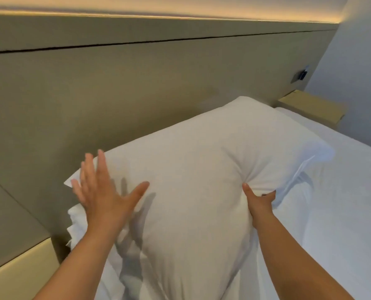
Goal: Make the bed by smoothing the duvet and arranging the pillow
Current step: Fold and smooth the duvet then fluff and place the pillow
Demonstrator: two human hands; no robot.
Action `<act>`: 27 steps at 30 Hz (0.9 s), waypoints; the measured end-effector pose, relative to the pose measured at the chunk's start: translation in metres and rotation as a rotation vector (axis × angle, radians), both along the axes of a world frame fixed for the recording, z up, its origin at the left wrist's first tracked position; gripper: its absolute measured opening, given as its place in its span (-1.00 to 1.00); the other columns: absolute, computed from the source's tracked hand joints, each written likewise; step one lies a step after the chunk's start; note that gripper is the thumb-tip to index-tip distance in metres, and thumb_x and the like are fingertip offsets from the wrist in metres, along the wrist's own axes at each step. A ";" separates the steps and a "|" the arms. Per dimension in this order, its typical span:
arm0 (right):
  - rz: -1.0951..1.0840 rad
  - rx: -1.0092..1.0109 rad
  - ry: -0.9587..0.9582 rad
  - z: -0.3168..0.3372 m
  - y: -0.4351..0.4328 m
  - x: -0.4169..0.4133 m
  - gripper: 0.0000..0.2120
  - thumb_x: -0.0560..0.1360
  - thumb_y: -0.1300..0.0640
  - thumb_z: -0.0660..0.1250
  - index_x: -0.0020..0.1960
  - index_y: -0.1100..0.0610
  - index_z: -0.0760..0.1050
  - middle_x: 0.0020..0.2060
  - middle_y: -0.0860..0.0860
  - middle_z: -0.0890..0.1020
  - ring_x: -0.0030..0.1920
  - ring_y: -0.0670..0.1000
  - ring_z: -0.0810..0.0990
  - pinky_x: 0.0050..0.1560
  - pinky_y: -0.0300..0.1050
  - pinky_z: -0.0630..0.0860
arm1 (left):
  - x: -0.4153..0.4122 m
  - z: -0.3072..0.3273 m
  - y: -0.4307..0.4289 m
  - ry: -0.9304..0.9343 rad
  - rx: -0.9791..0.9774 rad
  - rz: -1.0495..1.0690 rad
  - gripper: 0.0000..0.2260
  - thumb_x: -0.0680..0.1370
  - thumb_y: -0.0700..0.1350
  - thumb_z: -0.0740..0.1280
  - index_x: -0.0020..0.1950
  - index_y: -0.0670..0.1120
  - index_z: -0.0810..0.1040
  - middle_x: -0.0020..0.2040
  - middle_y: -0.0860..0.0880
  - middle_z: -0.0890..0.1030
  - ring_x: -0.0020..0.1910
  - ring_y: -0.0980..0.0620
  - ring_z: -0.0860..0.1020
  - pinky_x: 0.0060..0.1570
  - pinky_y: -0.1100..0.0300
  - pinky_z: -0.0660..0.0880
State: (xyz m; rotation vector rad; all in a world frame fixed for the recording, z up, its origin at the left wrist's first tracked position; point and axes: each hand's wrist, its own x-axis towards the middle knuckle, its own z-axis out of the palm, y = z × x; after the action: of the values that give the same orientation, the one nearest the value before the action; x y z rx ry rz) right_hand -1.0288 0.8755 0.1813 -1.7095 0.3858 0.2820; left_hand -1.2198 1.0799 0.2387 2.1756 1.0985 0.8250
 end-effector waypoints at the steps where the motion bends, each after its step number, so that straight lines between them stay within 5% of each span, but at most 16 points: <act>1: 0.007 0.003 0.004 -0.002 0.000 0.002 -0.08 0.45 -0.02 0.36 0.51 0.08 -0.24 0.47 0.13 0.18 0.43 0.20 0.23 0.41 0.12 0.21 | 0.013 -0.002 -0.009 0.136 0.089 -0.167 -0.05 0.36 0.22 0.38 0.52 0.00 -0.15 0.55 -0.03 -0.16 0.51 0.03 -0.22 0.36 0.19 -0.45; 4: 0.002 0.011 0.018 -0.007 -0.007 0.007 -0.06 0.43 0.00 0.38 0.51 0.05 -0.24 0.47 0.15 0.18 0.43 0.20 0.25 0.42 0.11 0.22 | 0.041 -0.034 -0.032 0.534 0.168 -0.423 0.00 0.18 0.54 -0.07 0.48 0.10 -0.33 0.51 0.00 -0.33 0.45 0.05 -0.40 0.40 -0.01 -0.38; 6: -0.011 0.024 0.027 -0.011 -0.013 0.011 -0.04 0.42 0.00 0.40 0.51 0.04 -0.23 0.48 0.15 0.17 0.43 0.20 0.25 0.42 0.12 0.22 | 0.054 -0.050 -0.031 0.635 0.209 -0.421 0.00 0.08 0.47 -0.30 0.49 0.11 -0.29 0.53 -0.01 -0.29 0.49 0.00 -0.33 0.43 -0.05 -0.30; 9: -0.023 0.129 0.039 -0.013 -0.017 0.016 -0.02 0.40 0.03 0.43 0.51 0.05 -0.24 0.49 0.12 0.12 0.44 0.18 0.23 0.43 0.10 0.22 | 0.064 -0.063 -0.024 0.551 0.382 -0.375 -0.27 0.37 0.30 -0.11 0.46 -0.01 0.25 0.49 -0.14 0.23 0.48 -0.15 0.18 0.41 -0.13 0.00; 11: -0.029 0.210 0.055 -0.012 -0.016 0.017 -0.03 0.42 0.06 0.42 0.51 0.08 -0.25 0.50 0.10 0.10 0.44 0.16 0.22 0.43 0.06 0.22 | 0.070 -0.070 -0.024 0.430 0.507 -0.399 -0.56 0.45 0.03 0.09 0.06 -0.18 0.64 0.08 -0.19 0.65 0.08 -0.20 0.61 0.23 -0.07 0.23; 13: -0.025 0.259 0.056 -0.009 -0.015 0.017 -0.06 0.42 0.09 0.41 0.51 0.08 -0.21 0.49 0.09 0.12 0.43 0.15 0.24 0.42 0.06 0.24 | 0.071 -0.072 -0.026 0.363 0.545 -0.416 -0.60 0.45 -0.07 0.08 -0.19 -0.21 0.68 -0.20 -0.16 0.70 -0.20 -0.17 0.67 0.17 0.00 0.33; 16: -0.040 0.333 0.004 -0.005 -0.015 0.016 -0.15 0.43 0.17 0.40 0.51 0.05 -0.08 0.45 0.08 0.26 0.38 0.14 0.33 0.39 0.09 0.30 | 0.068 -0.044 -0.021 0.212 0.504 -0.362 -0.53 0.48 -0.05 0.03 -0.30 -0.25 0.65 -0.31 -0.18 0.68 -0.32 -0.19 0.64 0.13 -0.16 0.41; 22: 0.028 0.357 -0.117 0.010 -0.009 -0.020 -0.33 0.49 0.25 0.31 0.49 0.07 0.06 0.39 0.06 0.35 0.33 0.09 0.38 0.30 -0.06 0.35 | 0.006 -0.005 -0.038 -0.107 0.280 -0.302 -0.47 0.48 0.06 0.06 -0.01 -0.35 0.62 0.00 -0.28 0.64 0.13 -0.33 0.53 0.24 0.02 0.26; 25: 0.039 0.291 -0.137 -0.002 -0.019 -0.040 -0.32 0.47 0.23 0.34 0.47 0.09 0.08 0.38 0.07 0.36 0.33 0.09 0.39 0.35 -0.01 0.34 | -0.016 -0.024 -0.046 0.043 0.108 -0.327 -0.46 0.46 0.09 0.07 0.07 -0.30 0.61 0.11 -0.22 0.61 0.25 -0.26 0.48 0.28 0.07 0.20; 27: 0.030 0.283 -0.106 -0.003 -0.024 -0.045 -0.25 0.46 0.19 0.37 0.49 0.07 0.00 0.42 0.07 0.30 0.37 0.10 0.34 0.38 0.04 0.31 | -0.017 -0.033 -0.043 0.205 0.185 -0.432 -0.37 0.45 0.15 -0.05 0.18 -0.24 0.56 0.23 -0.19 0.55 0.32 -0.18 0.43 0.37 0.02 0.12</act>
State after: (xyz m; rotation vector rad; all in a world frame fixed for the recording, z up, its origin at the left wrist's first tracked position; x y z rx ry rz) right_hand -1.0734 0.8515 0.1784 -1.4460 0.2302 0.2543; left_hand -1.2366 1.0365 0.2054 2.5694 0.6177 0.5332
